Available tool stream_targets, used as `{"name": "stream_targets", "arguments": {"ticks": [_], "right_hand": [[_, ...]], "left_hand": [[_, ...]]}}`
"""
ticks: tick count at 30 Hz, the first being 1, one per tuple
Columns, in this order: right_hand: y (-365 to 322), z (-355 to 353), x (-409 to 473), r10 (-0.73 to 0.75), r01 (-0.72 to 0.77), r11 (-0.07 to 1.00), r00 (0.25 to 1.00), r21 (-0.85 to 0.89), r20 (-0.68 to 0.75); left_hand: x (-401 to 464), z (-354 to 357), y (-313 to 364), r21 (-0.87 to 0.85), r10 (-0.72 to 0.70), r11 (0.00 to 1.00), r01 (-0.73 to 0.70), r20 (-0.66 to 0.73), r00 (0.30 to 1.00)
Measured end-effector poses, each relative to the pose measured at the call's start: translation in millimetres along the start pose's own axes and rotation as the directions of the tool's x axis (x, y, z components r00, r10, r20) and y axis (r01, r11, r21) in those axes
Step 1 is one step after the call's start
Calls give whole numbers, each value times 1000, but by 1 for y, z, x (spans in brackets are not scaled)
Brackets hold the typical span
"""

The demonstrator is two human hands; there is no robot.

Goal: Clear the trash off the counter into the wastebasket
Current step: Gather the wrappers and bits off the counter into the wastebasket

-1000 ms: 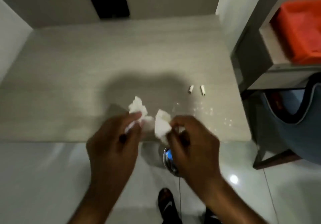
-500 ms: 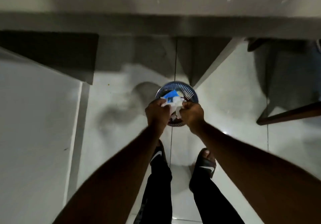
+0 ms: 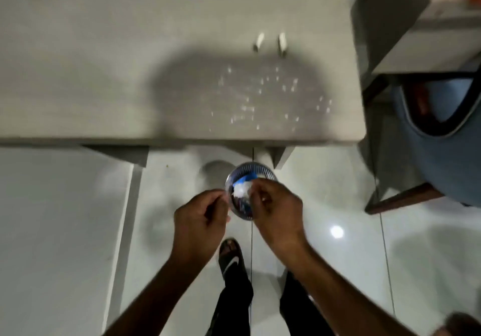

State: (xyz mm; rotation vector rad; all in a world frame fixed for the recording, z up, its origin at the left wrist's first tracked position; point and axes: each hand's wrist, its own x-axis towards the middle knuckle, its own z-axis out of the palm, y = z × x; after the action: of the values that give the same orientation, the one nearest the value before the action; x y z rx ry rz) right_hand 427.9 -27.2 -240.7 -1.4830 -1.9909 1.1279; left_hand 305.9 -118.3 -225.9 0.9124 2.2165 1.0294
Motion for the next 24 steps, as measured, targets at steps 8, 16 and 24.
{"name": "stream_targets", "arguments": {"ticks": [8,16,24], "right_hand": [[-157,-125,55,-322,309,947,890,-90,-322],[-185,-149,159,150,-110,900,987,-422,63],[-181,-137,163,180,-165,898,984,-407,-3]], "left_hand": [[77,-81,190,285,522,843,-457,-225,823],[166,-39,253,565,117,788,-245,254,960],[173,-38,230,518,100,829,-209,229,968]]}}
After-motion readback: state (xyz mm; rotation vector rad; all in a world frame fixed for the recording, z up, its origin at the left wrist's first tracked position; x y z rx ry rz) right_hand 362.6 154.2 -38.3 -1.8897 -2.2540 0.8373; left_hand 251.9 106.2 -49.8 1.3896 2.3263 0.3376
